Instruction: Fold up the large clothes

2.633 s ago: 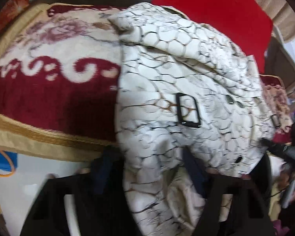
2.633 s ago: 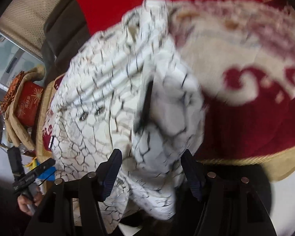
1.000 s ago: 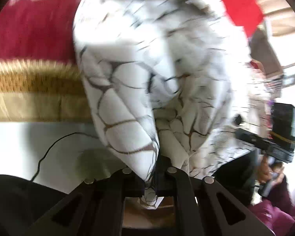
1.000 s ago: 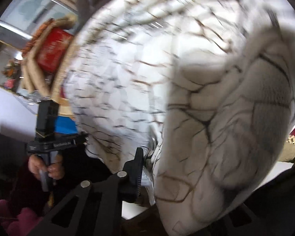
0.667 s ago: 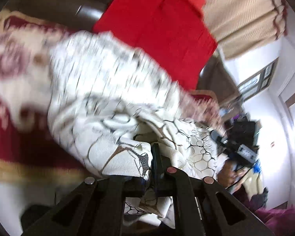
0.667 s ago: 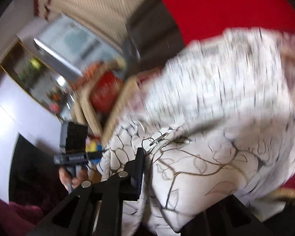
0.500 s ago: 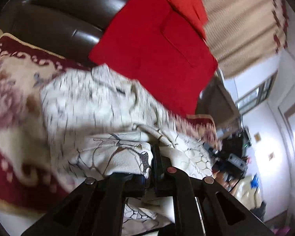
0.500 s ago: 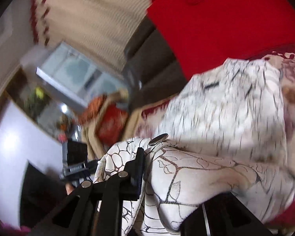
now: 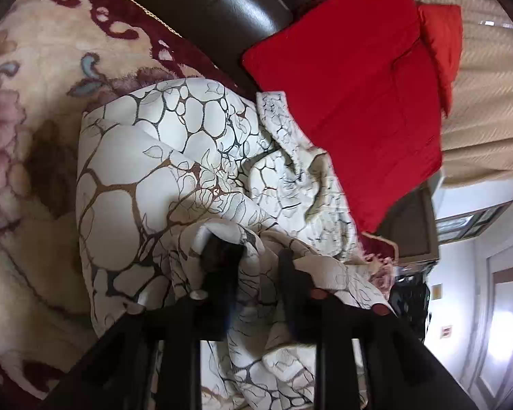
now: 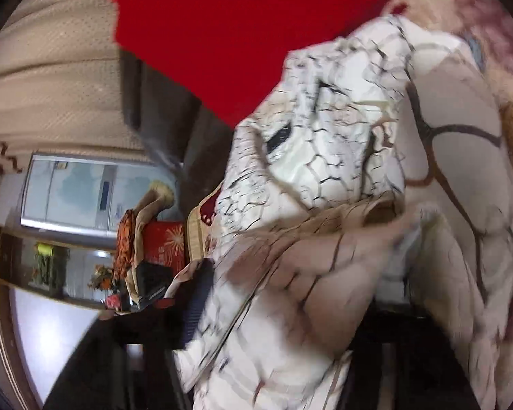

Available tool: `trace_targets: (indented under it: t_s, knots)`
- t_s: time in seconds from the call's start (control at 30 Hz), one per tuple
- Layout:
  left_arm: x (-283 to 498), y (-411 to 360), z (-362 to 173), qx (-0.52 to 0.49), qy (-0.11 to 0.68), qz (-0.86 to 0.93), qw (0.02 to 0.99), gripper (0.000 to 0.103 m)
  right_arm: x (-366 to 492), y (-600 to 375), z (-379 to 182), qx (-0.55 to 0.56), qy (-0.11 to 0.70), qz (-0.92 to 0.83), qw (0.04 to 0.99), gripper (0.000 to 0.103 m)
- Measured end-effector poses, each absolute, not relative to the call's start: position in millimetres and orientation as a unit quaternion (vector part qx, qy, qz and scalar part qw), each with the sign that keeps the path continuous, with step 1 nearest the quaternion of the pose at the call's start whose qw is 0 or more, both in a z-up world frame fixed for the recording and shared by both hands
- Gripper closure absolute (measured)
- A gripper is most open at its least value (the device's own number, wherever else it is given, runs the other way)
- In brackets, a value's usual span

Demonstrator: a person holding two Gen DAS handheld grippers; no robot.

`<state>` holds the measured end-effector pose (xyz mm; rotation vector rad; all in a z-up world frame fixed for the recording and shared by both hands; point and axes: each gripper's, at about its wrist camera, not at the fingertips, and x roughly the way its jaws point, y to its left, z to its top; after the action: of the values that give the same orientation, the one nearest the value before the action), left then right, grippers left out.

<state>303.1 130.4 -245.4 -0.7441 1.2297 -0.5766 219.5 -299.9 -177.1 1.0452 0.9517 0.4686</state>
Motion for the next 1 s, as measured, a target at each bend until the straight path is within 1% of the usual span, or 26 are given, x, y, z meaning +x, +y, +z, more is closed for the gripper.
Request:
trace_targets:
  t_s: [0.07,0.2,0.27,0.3,0.33,0.37,0.4,0.43,0.5,0.6,0.7,0.8,0.83,0.87,0.9,0.97,1.0]
  knots:
    - [295.1,134.6,-237.2,-0.334,0.549,-0.259,0.721,0.07,202.8,-294.7,-162.5,0.442,0.429,0.212,0.759,0.023]
    - [293.6,132.1,-230.3,-0.322,0.542,-0.255,0.733,0.07,147.4,-288.8,-143.1,0.416,0.407,0.246,0.775,0.023]
    - [292.2,131.4,-229.5,-0.337,0.541,-0.251,0.728,0.065,110.3,-284.1,-142.8,0.427,0.399,0.265,0.767,0.023]
    - [290.5,131.5,-229.1,-0.346,0.539,-0.25,0.726,0.058,95.8,-280.4,-145.2,0.43,0.405,0.271,0.76,0.023]
    - [288.0,131.8,-227.1,-0.353,0.535,-0.252,0.725,0.049,81.6,-275.5,-149.3,0.429,0.414,0.273,0.755,0.023]
    - [285.6,130.8,-225.1,-0.355,0.531,-0.255,0.726,0.044,66.3,-269.3,-155.2,0.426,0.422,0.273,0.752,0.023]
    - [282.8,129.8,-222.8,-0.353,0.53,-0.258,0.727,0.034,55.0,-264.2,-161.5,0.424,0.43,0.273,0.749,0.023]
    - [279.6,128.5,-220.8,-0.351,0.533,-0.26,0.725,0.028,44.2,-257.8,-171.8,0.424,0.445,0.27,0.741,0.023]
    - [274.6,125.2,-218.6,-0.345,0.54,-0.267,0.719,0.027,34.8,-245.1,-197.0,0.432,0.472,0.259,0.724,0.023]
    - [263.9,121.6,-218.8,-0.33,0.56,-0.266,0.712,0.022,39.9,-230.3,-234.5,0.468,0.493,0.243,0.692,0.023]
    - [258.5,126.2,-221.6,-0.348,0.561,-0.258,0.705,0.022,60.9,-213.5,-253.1,0.496,0.477,0.242,0.684,0.023]
    - [257.1,128.7,-221.6,-0.369,0.559,-0.25,0.699,0.022,80.9,-199.5,-250.1,0.507,0.447,0.247,0.694,0.026]
    - [256.9,126.8,-221.1,-0.37,0.559,-0.248,0.699,0.022,84.6,-195.3,-247.4,0.506,0.445,0.251,0.695,0.038]
    - [256.9,124.6,-221.6,-0.368,0.562,-0.247,0.698,0.022,87.7,-189.0,-241.5,0.492,0.445,0.262,0.7,0.055]
    - [257.1,120.0,-222.9,-0.364,0.568,-0.249,0.695,0.021,87.0,-184.3,-235.1,0.47,0.448,0.265,0.712,0.08]
    - [257.1,111.7,-226.3,-0.356,0.58,-0.254,0.687,0.021,83.4,-180.8,-220.7,0.445,0.439,0.268,0.733,0.084]
    - [257.6,109.9,-227.5,-0.353,0.583,-0.254,0.687,0.021,80.6,-183.5,-212.7,0.446,0.425,0.274,0.738,0.087]
